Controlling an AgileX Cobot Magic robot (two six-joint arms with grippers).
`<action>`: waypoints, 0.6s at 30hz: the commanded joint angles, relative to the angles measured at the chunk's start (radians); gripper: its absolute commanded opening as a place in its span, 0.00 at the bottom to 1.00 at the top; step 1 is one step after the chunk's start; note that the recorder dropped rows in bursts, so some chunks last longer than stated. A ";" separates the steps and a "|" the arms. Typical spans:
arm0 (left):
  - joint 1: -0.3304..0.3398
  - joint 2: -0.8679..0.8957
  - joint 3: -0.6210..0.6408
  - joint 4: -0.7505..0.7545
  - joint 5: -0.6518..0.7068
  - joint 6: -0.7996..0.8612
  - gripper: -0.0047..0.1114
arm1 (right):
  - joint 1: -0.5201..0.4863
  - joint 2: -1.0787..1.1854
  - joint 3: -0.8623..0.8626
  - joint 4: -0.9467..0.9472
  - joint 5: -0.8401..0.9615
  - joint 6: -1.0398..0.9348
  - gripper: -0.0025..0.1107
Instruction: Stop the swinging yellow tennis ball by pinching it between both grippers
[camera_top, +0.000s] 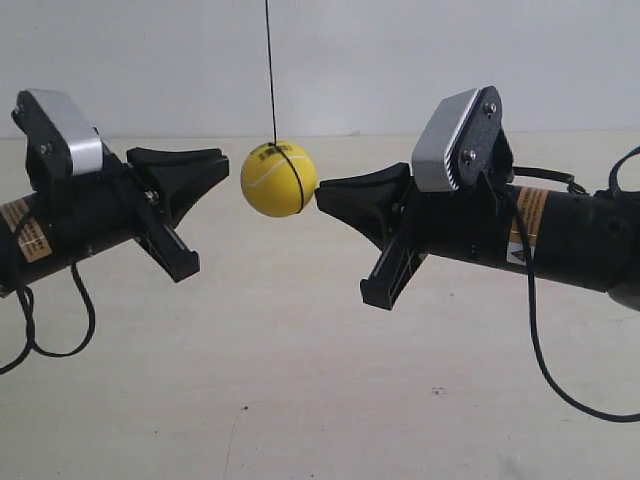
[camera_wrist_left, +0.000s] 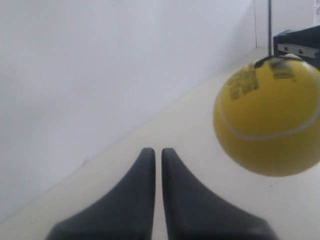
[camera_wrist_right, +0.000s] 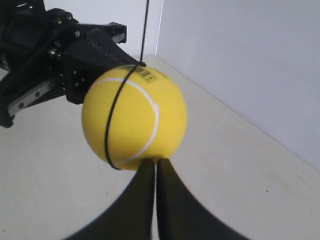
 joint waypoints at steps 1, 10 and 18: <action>0.003 -0.015 0.010 0.108 -0.015 -0.025 0.08 | 0.000 0.002 -0.005 0.011 0.004 -0.017 0.02; 0.003 -0.015 0.010 0.193 -0.069 -0.074 0.08 | 0.000 0.002 -0.005 0.035 0.002 -0.038 0.02; 0.003 -0.015 0.010 0.201 -0.069 -0.091 0.08 | 0.000 0.002 -0.005 0.035 -0.002 -0.038 0.02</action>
